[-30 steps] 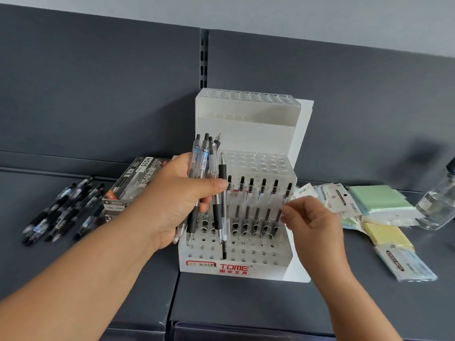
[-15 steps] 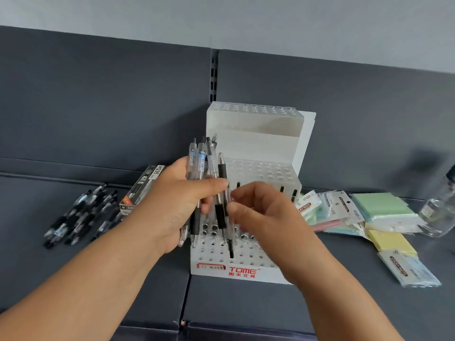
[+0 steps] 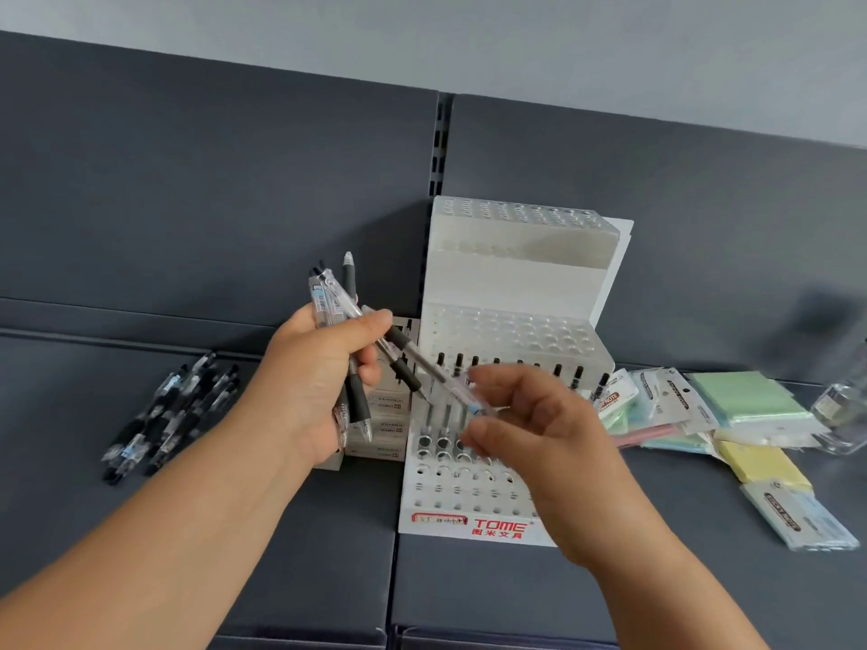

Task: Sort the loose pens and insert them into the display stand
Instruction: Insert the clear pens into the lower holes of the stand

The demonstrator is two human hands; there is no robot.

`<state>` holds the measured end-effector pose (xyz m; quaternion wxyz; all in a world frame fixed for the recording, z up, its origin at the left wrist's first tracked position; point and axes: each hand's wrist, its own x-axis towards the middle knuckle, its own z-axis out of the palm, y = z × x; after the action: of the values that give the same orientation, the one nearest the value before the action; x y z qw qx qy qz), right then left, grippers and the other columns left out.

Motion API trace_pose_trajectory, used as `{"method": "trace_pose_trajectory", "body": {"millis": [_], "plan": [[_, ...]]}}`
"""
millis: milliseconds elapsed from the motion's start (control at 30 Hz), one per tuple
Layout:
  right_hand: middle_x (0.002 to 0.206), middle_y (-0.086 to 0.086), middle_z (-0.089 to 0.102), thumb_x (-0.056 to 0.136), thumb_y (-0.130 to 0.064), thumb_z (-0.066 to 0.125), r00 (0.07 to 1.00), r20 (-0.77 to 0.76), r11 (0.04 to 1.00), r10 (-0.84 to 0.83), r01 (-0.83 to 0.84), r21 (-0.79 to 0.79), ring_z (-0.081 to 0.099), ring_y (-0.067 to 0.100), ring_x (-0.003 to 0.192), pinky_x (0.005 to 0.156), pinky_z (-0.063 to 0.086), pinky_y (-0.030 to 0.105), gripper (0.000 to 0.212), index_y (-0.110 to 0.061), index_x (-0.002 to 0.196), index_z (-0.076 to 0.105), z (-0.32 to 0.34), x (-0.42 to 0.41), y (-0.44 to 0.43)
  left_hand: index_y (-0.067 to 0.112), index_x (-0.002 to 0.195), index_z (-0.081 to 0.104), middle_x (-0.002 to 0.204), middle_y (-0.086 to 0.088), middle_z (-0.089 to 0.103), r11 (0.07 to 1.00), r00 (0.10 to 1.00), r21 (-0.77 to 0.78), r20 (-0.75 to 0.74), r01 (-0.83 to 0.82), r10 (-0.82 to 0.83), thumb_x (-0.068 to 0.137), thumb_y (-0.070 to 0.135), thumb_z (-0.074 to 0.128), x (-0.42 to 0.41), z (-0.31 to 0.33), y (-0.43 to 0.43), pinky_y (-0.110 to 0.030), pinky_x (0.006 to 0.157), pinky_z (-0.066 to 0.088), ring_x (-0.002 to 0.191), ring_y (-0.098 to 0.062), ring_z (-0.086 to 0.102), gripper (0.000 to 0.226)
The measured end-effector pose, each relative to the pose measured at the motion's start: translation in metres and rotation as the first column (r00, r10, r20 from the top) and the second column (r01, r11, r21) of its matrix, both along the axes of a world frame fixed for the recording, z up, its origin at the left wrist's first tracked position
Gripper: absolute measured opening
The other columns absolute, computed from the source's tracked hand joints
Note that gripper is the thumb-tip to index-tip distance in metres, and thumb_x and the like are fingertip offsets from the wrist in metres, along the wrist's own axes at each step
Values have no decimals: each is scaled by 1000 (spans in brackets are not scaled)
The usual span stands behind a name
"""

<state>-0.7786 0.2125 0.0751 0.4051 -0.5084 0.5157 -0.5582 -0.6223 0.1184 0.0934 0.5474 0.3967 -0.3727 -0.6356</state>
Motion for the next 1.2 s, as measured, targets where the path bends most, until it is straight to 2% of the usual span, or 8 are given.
{"method": "trace_pose_trajectory", "body": {"millis": [133, 300, 433, 533, 733, 867, 1067, 1200], "plan": [[73, 2, 69, 68, 5, 73, 980, 196, 990, 25, 3, -138, 66, 16, 73, 66, 52, 20, 30, -24, 76, 75, 11, -1, -4, 15, 79, 61, 60, -1, 56, 998, 999, 58, 20, 38, -39, 81, 8, 71, 2, -5, 1, -17, 38, 37, 50, -9, 43, 12], [74, 1, 68, 85, 13, 55, 987, 162, 978, -17, 50, -202, 67, 15, 72, 69, 53, 24, 41, -23, 76, 72, 11, 7, -10, 11, 83, 62, 66, -3, 63, 986, 994, 126, -8, 105, -105, 84, 9, 69, 4, -9, 2, -15, 39, 38, 51, -8, 45, 7], [74, 1, 70, 78, 7, 64, 981, 194, 982, -21, 57, -182, 69, 16, 75, 75, 57, 27, 22, -13, 85, 67, 6, 19, -11, 9, 86, 60, 60, -2, 62, 984, 996, 154, 0, 91, -92, 84, 10, 69, 7, -13, 1, -15, 37, 37, 48, -7, 43, 10], [75, 3, 72, 70, -9, 66, 968, 249, 975, -30, 84, -208, 69, 17, 76, 74, 56, 27, 15, -18, 81, 71, 8, 22, -11, 8, 86, 61, 64, -3, 64, 987, 995, 137, 32, 87, -92, 83, 11, 70, 9, -15, 3, -15, 36, 36, 47, -7, 43, 10], [70, -2, 66, 87, -3, 60, 936, 272, 926, -222, 290, -241, 66, 15, 69, 65, 53, 25, 15, -16, 81, 64, 15, 16, -13, 8, 86, 60, 69, -5, 64, 993, 988, 71, 112, 97, -105, 80, 11, 73, 14, -22, 5, -17, 36, 36, 47, -8, 44, 14], [72, -3, 65, 89, -5, 60, 930, 169, 892, -325, 361, -272, 64, 13, 72, 67, 53, 24, 17, -19, 82, 64, 15, 12, -13, 8, 91, 61, 71, -5, 62, 993, 988, 79, 124, 82, -92, 79, 6, 72, 23, -29, 1, -18, 39, 38, 49, -8, 45, 17], [69, -16, 66, 87, -11, 66, 884, -237, 904, -403, 343, -256, 55, 0, 60, 59, 44, 10, 17, -26, 79, 64, 6, 19, -23, 6, 101, 61, 73, -3, 60, 993, 968, 17, 224, 114, -115, 81, -2, 68, 31, -33, 0, -20, 45, 40, 53, -9, 48, 23], [69, -11, 65, 88, -15, 65, 850, -348, 916, -396, 338, -219, 50, 4, 53, 53, 42, 16, 16, -27, 78, 63, -2, 23, -30, 7, 103, 61, 88, -6, 67, 991, 959, -3, 252, 136, -130, 82, -5, 65, 36, -34, 0, -21, 49, 41, 62, -10, 54, 25]]}}
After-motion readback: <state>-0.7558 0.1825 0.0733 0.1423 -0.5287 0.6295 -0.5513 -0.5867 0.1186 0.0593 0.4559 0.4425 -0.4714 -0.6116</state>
